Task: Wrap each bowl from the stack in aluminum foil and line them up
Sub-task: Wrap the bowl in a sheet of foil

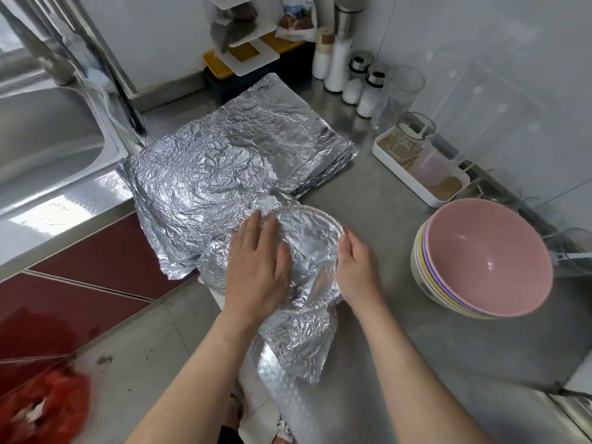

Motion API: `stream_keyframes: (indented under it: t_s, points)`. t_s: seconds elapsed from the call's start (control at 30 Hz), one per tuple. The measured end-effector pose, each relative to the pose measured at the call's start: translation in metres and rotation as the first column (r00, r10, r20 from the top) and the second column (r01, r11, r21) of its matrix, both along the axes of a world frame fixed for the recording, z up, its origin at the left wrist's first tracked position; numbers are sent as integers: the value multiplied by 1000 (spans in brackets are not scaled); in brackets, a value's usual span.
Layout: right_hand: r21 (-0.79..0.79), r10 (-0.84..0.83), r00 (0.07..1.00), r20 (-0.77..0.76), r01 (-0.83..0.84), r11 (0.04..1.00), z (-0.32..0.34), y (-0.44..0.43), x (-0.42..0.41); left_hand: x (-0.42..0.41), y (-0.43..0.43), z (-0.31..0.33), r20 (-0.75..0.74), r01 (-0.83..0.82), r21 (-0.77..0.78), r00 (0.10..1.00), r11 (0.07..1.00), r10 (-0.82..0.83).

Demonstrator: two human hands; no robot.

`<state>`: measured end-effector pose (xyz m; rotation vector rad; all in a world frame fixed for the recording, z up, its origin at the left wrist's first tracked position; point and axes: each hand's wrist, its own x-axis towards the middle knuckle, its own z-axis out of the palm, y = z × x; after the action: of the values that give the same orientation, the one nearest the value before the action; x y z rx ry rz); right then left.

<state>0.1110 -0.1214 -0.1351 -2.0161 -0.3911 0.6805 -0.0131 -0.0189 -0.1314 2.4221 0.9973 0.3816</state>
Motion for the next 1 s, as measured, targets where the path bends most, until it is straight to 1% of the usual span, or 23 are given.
stream_keyframes:
  t_s: [0.07, 0.13, 0.2, 0.3, 0.37, 0.43, 0.47, 0.53, 0.57, 0.6, 0.67, 0.73, 0.77, 0.87, 0.93, 1.0]
  points:
    - [13, -10, 1000, 16, 10, 1000, 1, 1, -2, 1, -1, 1, -13, -8, 1, 1000, 1000, 8]
    - [-10, 27, 1000, 15, -27, 1000, 4, -1, 2, 2, -3, 2, -25, -27, -8, 999, 1000, 27]
    - [-80, 78, 997, 28, -75, 994, 10, -4, 10, 3, -8, 1, -44, -36, 7, 998, 999, 37]
    - [-195, 132, 990, 46, -120, 973, 18, -9, 18, 5, -22, -5, -151, -3, 50, 988, 999, 11]
    - [-219, 157, 985, 70, -138, 966, 23, -13, 17, 6, -31, -3, -155, -31, 27, 987, 999, 35]
    - [-176, 140, 985, 97, -122, 977, 26, -21, 16, 5, -35, 4, -207, -81, 7, 975, 997, 80]
    - [-131, 123, 989, 84, -111, 985, 28, -27, 15, 4, -36, 11, -233, -111, 12, 966, 994, 111]
    - [-13, 98, 995, -20, -98, 995, 29, -38, 15, 3, -36, 19, -267, -123, 39, 955, 992, 129]
    - [34, 104, 991, -80, -101, 994, 29, -43, 15, 4, -37, 22, -280, -75, 59, 956, 995, 89]
    - [49, 117, 987, -114, -112, 993, 28, -47, 16, 6, -38, 24, -275, 10, 79, 961, 997, 12]
    - [36, 170, 976, -138, -167, 985, 25, -51, 21, 14, -45, 24, -242, 221, 103, 951, 970, -191]
    - [12, 234, 958, -163, -235, 972, 26, -55, 25, 22, -55, 18, -271, 403, 69, 888, 913, -372]
    - [0, 270, 947, -173, -274, 962, 24, -57, 27, 24, -59, 12, -289, 456, 64, 860, 888, -421]
    - [-84, 321, 935, -151, -336, 938, 18, -62, 31, 24, -68, -2, -348, 512, 127, 825, 850, -445]
    - [-111, 336, 935, -116, -348, 931, 14, -63, 31, 25, -70, -6, -354, 495, 144, 834, 857, -423]
    - [-93, 326, 941, -89, -334, 938, 13, -60, 29, 28, -72, -7, -334, 466, 145, 853, 873, -400]
